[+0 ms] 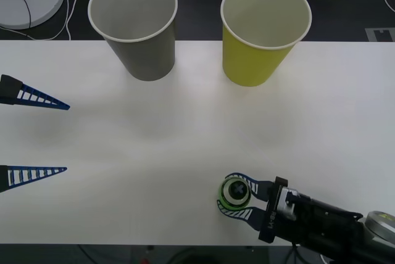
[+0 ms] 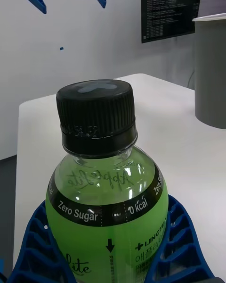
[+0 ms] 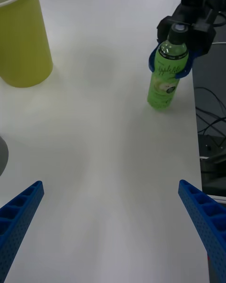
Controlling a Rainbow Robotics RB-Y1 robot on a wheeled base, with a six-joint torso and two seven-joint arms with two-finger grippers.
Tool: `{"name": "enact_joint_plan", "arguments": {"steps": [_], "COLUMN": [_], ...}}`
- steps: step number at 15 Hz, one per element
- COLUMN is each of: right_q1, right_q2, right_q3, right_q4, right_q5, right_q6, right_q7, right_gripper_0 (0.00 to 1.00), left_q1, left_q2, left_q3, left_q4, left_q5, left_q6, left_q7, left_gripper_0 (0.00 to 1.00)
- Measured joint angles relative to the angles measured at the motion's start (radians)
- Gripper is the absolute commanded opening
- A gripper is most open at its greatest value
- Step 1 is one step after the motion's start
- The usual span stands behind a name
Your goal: Put the can into the green bin and the plastic bottle into the gray bin
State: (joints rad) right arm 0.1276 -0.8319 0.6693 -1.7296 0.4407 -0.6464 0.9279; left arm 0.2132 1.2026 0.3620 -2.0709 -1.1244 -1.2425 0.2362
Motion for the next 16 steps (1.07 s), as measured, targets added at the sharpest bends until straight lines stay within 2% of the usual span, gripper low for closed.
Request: {"name": "enact_joint_plan", "arguments": {"steps": [6, 12, 16], "right_q1": [0.063, 0.111, 0.111], "right_q2": [-0.086, -0.165, -0.195], "right_q3": [-0.027, -0.030, -0.033], "right_q4": [-0.210, -0.469, -0.589], "right_q5": [-0.038, -0.129, -0.152], "right_q6": [0.195, 0.510, 0.677], "right_q7": [-0.046, -0.088, -0.120], "right_gripper_0": [0.00, 0.00, 0.00], "left_q1": [0.000, 0.000, 0.000], "left_q2": [0.000, 0.000, 0.000], "left_q3": [0.000, 0.000, 0.000], "left_q4": [0.000, 0.000, 0.000], "left_q5": [0.000, 0.000, 0.000], "left_q6": [0.000, 0.000, 0.000], "left_q7": [0.000, 0.000, 0.000], "left_gripper_0": [1.00, 1.00, 1.00]}}
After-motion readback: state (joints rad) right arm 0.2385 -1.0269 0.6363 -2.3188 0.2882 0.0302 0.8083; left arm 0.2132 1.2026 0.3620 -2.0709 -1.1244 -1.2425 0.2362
